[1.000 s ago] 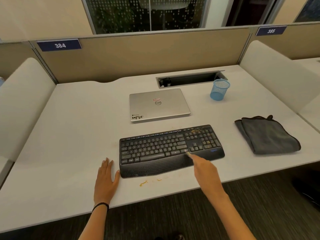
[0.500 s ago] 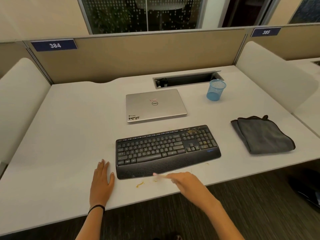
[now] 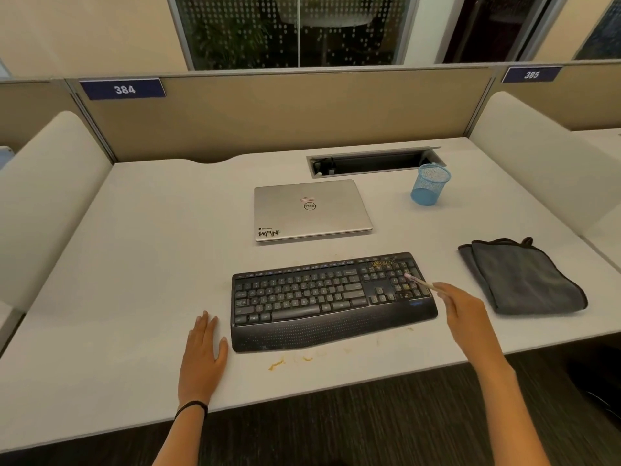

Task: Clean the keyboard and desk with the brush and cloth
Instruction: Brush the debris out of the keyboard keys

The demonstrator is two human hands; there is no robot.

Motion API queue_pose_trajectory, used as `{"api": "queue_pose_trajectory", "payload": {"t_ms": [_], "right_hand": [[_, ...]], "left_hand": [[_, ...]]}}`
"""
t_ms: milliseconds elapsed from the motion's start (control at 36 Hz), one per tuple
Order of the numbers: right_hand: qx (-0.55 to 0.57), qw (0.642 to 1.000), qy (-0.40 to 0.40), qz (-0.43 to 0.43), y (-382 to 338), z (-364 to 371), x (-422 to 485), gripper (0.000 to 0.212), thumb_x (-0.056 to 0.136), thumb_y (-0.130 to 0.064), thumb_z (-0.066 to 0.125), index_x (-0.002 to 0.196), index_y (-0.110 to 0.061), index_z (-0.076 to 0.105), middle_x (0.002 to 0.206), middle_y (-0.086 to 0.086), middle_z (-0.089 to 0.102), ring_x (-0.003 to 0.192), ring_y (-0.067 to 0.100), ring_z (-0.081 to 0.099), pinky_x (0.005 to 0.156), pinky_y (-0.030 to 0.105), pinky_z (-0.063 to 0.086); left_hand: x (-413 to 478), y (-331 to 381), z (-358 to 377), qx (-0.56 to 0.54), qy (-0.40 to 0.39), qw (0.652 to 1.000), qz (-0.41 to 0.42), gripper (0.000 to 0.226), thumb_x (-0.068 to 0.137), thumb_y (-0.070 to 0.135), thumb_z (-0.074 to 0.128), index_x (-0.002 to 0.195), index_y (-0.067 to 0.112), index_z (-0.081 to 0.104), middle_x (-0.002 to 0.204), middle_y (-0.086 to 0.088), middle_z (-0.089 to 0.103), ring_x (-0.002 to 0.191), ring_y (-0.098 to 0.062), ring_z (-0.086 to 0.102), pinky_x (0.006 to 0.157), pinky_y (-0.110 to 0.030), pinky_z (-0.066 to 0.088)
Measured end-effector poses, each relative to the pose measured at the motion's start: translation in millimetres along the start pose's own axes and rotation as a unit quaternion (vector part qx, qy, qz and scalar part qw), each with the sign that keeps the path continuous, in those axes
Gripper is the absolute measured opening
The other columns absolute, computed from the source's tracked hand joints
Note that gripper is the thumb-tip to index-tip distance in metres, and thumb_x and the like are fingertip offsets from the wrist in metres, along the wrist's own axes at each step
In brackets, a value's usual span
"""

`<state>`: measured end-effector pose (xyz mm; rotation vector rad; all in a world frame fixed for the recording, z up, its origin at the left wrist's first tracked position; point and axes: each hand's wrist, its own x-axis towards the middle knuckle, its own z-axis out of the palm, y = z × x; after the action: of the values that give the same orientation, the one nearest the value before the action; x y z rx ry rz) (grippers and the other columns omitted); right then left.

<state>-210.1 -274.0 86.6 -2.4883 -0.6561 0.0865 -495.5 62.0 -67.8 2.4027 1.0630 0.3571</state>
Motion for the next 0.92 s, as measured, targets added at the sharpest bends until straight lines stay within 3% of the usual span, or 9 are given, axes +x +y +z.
{"api": "queue_pose_trajectory", "payload": {"t_ms": [111,222,333,444,611,778,917], "right_hand": [[-0.014,0.998,-0.064,0.020,1,4,14,0.032,0.093,-0.001,0.047,0.124,-0.001,0.055,0.119,0.019,0.061,0.107,0.033,0.059,0.094,0.031,0.043],[-0.043,0.992,-0.115,-0.019,2,6,18,0.036,0.093,0.000,0.045,0.127,-0.008,0.054,0.128,0.014,0.057,0.116,0.029,0.055,0.100,0.029,0.039],[-0.066,0.982,-0.179,-0.006,11,0,17,0.036,0.095,-0.001,0.042,0.127,-0.012,0.054,0.129,0.010,0.056,0.117,0.025,0.053,0.096,0.024,0.038],[-0.095,0.981,-0.166,-0.012,16,-10,19,0.039,0.091,0.005,0.047,0.124,-0.013,0.058,0.123,0.011,0.061,0.109,0.025,0.058,0.091,0.025,0.041],[-0.081,0.994,-0.075,-0.018,7,0,28,0.045,0.088,0.006,0.052,0.130,-0.009,0.051,0.130,0.016,0.055,0.118,0.030,0.054,0.103,0.036,0.039],[-0.115,0.985,-0.128,-0.004,2,2,29,0.044,0.092,-0.001,0.048,0.134,-0.015,0.047,0.133,0.010,0.053,0.118,0.025,0.053,0.098,0.029,0.040],[-0.146,0.974,-0.175,0.000,12,-10,31,0.043,0.090,0.004,0.045,0.125,-0.017,0.056,0.119,0.010,0.062,0.103,0.021,0.061,0.082,0.024,0.045]], "left_hand": [[0,0,0,0.000,-0.001,1.000,-0.001,0.058,0.096,0.021,0.049,0.148,0.011,0.024,0.157,-0.001,0.013,0.141,-0.008,0.006,0.117,-0.031,0.005],[0,-1,0,0.003,-0.001,1.000,-0.003,0.059,0.096,0.022,0.049,0.148,0.011,0.024,0.156,-0.001,0.013,0.141,-0.009,0.005,0.116,-0.032,0.006],[0,-1,0,0.006,-0.004,1.000,-0.008,0.059,0.096,0.023,0.049,0.148,0.012,0.023,0.156,0.000,0.011,0.141,-0.009,0.004,0.116,-0.032,0.006],[1,-1,0,0.004,-0.007,1.000,-0.008,0.059,0.096,0.023,0.049,0.148,0.012,0.023,0.157,-0.001,0.012,0.141,-0.009,0.005,0.117,-0.032,0.005],[0,1,-1,0.007,-0.007,1.000,-0.008,0.059,0.096,0.021,0.048,0.148,0.011,0.023,0.157,-0.002,0.012,0.141,-0.009,0.004,0.117,-0.032,0.005],[-1,4,-3,0.007,-0.007,1.000,-0.006,0.057,0.097,0.020,0.047,0.148,0.010,0.023,0.157,-0.002,0.012,0.141,-0.008,0.004,0.117,-0.030,0.003],[-1,2,-2,0.004,-0.004,1.000,-0.006,0.058,0.096,0.020,0.049,0.148,0.010,0.024,0.156,-0.002,0.013,0.141,-0.008,0.005,0.117,-0.031,0.005]]}}
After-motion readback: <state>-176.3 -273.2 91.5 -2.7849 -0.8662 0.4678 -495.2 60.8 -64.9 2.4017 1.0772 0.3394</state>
